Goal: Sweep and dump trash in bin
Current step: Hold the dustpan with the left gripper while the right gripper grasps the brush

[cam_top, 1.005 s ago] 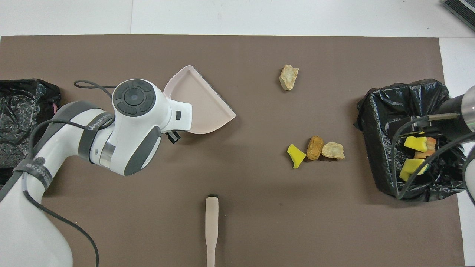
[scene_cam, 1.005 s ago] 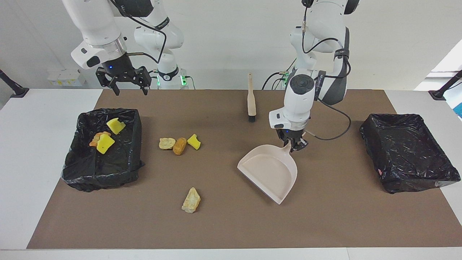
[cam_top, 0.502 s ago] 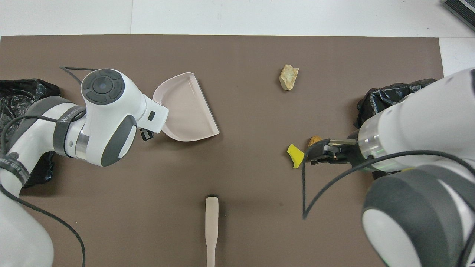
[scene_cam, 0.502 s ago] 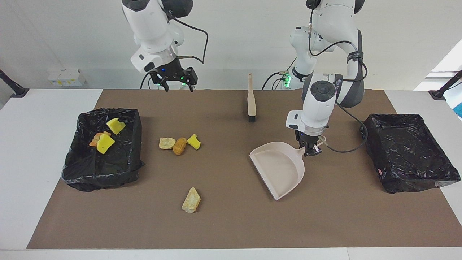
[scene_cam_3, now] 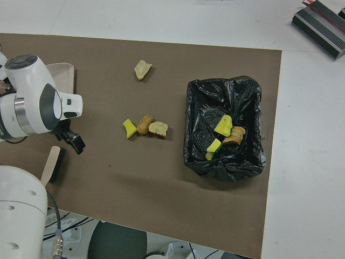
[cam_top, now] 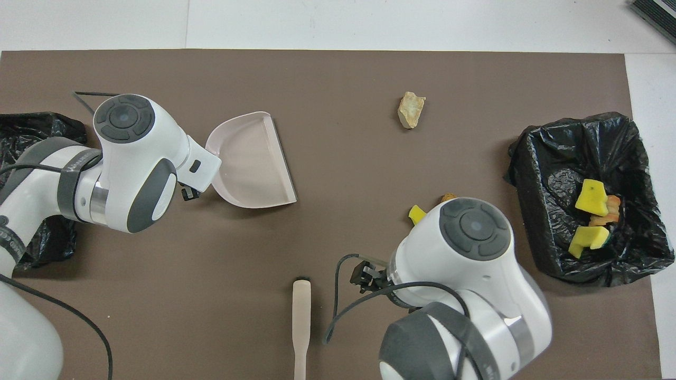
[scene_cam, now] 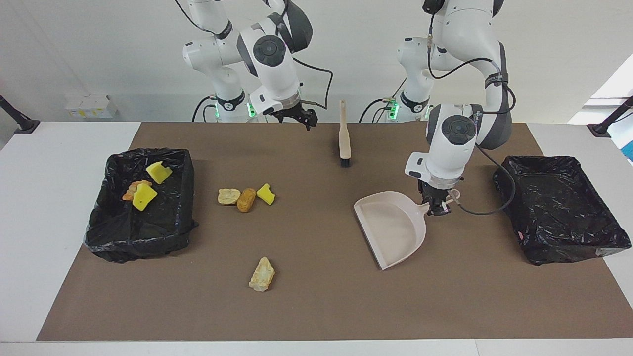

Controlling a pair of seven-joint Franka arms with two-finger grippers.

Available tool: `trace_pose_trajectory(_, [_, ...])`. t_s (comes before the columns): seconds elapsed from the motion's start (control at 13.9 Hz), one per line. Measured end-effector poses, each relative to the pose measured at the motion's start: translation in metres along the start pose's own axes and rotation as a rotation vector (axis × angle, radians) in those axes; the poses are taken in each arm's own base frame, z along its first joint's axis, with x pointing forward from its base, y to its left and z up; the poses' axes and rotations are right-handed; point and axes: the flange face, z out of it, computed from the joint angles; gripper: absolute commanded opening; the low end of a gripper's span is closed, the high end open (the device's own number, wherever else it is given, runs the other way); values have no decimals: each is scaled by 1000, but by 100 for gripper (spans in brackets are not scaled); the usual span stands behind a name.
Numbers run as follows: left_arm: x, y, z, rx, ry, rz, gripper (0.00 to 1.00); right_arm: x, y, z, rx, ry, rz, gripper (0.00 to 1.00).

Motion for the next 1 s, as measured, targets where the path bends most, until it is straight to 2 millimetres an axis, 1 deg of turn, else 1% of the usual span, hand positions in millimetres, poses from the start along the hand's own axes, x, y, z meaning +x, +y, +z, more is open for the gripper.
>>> trace_pose_trajectory(0.07, [0,0,0,-1,-1,0,0,-15,-5,11,-1,-6,32,100])
trace_pose_trajectory(0.14, [-1,0,0,-1,-1,-1,0,-35,-9,16,-1,-9,41,100])
trace_pose_trajectory(0.22, [-1,0,0,-1,-1,-2,0,-53,-13,20,-4,-7,30,100])
trace_pose_trajectory(0.29, [-1,0,1,-2,-1,-2,0,-71,-18,29,-6,-4,4,100])
trace_pose_trajectory(0.36, [-1,0,1,-3,-1,-2,0,-88,-25,46,-2,9,-32,100])
trace_pose_trajectory(0.57, [-1,1,2,-5,-3,0,0,-133,-42,111,-17,39,-136,100])
trace_pose_trajectory(0.72, [0,1,2,-7,-3,1,0,-152,-50,144,-40,43,-193,100])
trace_pose_trajectory(0.79, [0,1,2,-7,-3,1,0,-159,-54,158,-49,44,-217,95])
trace_pose_trajectory(0.86, [0,2,3,-7,-4,1,0,-163,-58,171,-56,44,-238,86])
trace_pose_trajectory(1.0, [0,2,3,-8,-4,1,0,-165,-64,189,-60,47,-257,80])
